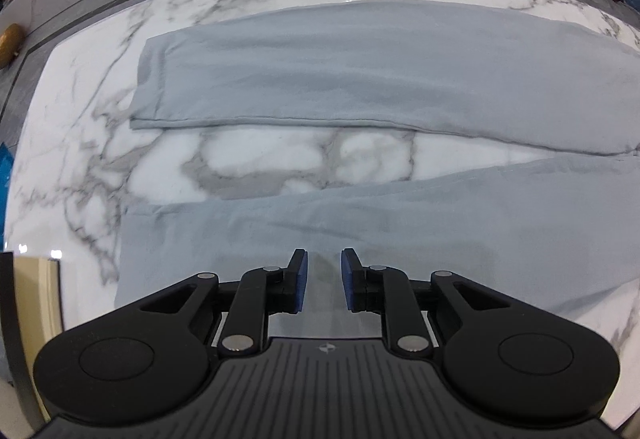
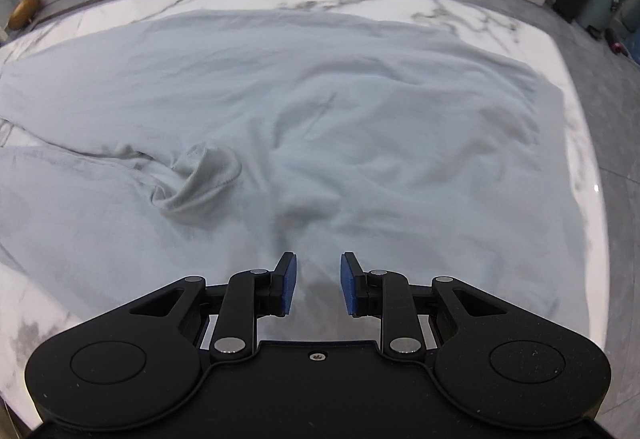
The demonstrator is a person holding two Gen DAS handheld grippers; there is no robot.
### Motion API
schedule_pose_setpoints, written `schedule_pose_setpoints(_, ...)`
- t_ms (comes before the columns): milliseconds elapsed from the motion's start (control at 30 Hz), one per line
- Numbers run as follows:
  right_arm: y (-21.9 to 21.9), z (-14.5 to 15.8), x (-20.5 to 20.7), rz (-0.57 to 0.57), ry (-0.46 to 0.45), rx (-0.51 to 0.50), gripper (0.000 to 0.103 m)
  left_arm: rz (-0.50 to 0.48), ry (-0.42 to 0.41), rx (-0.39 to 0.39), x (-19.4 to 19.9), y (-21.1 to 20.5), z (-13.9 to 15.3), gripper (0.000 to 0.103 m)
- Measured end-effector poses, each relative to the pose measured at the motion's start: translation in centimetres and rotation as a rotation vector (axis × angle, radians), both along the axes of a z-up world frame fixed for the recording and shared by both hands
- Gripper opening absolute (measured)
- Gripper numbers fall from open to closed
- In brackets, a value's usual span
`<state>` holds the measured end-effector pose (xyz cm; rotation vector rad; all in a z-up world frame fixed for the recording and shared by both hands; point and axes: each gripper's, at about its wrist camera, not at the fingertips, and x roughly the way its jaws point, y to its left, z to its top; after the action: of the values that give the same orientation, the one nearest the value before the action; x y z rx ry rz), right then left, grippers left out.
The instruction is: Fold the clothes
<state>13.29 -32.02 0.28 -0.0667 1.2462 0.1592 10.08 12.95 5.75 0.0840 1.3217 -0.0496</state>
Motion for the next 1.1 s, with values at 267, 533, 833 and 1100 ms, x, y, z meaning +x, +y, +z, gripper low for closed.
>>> schedule_pose_setpoints(267, 0.2, -0.3, 3.0, -0.047, -0.073, -0.016, 0.024, 0.018, -0.046, -0.029, 1.3, 0.7, -0.7, 0.017)
schedule_pose_setpoints(533, 0.2, -0.5, 5.8, -0.124, -0.119, -0.032, 0.024, 0.052, -0.085, -0.022, 1.9, 0.7, -0.6, 0.017)
schedule_pose_setpoints(833, -3.2, 2.3, 3.0, -0.113, -0.108, -0.070, 0.024, -0.126, -0.167, -0.037, -2.0, -2.9, 2.4, 0.017)
schedule_pose_setpoints(1100, -9.0, 3.8, -3.6, -0.098, -0.064, -0.148, 0.024, -0.387, -0.183, -0.074, -8.4, -9.6, 2.9, 0.017)
